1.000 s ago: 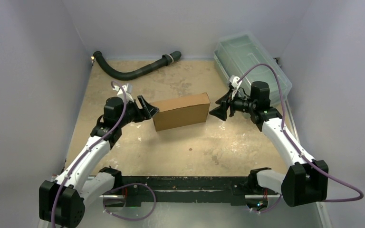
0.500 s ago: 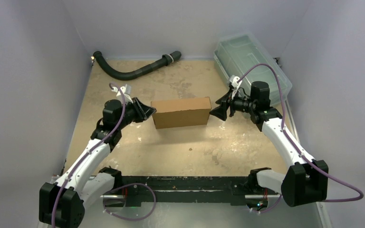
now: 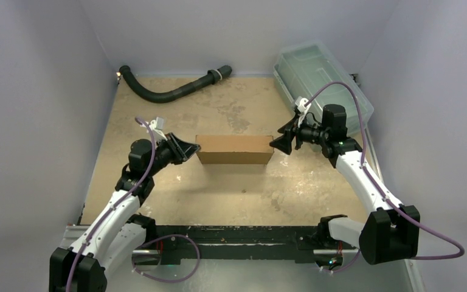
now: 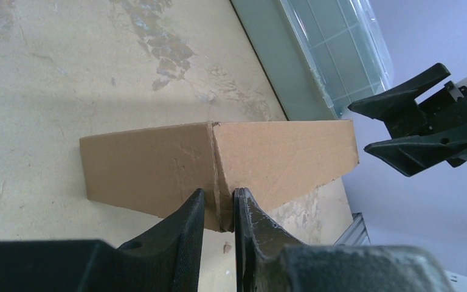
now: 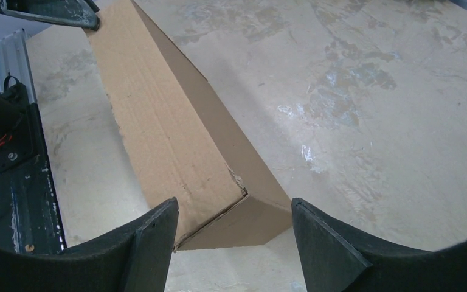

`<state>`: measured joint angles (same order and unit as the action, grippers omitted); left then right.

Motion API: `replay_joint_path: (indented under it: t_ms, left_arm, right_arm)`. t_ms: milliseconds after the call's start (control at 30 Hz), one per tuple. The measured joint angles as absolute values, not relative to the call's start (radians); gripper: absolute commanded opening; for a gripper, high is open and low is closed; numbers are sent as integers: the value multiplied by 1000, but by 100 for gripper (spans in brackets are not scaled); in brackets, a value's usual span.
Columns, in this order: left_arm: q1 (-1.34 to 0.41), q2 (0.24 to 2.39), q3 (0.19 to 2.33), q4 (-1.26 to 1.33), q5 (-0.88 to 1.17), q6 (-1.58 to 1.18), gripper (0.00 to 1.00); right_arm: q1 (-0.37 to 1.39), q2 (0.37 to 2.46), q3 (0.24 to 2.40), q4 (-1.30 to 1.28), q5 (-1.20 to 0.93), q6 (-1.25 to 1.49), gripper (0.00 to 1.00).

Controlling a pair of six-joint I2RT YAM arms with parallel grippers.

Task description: Fold the paper box

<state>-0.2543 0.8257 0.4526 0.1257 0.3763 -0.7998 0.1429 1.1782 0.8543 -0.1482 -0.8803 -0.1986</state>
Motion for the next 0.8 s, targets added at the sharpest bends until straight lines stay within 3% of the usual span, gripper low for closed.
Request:
replay_joint_path:
  t_ms: [267, 567, 700, 800]
  left_arm:
    - [-258, 805, 427, 132, 389, -839, 11]
    - [-270, 810, 421, 150, 388, -855, 11]
    - [-274, 819, 421, 162, 388, -857, 11]
    - [-278, 825, 421, 170, 386, -857, 12]
  right_arm:
    - [143, 1195, 854, -175, -862, -234, 68]
    - [141, 1205, 862, -191, -837, -247, 73]
    - [137, 1219, 865, -195, -856, -231, 69]
    - [136, 1266, 875, -195, -907, -199, 59]
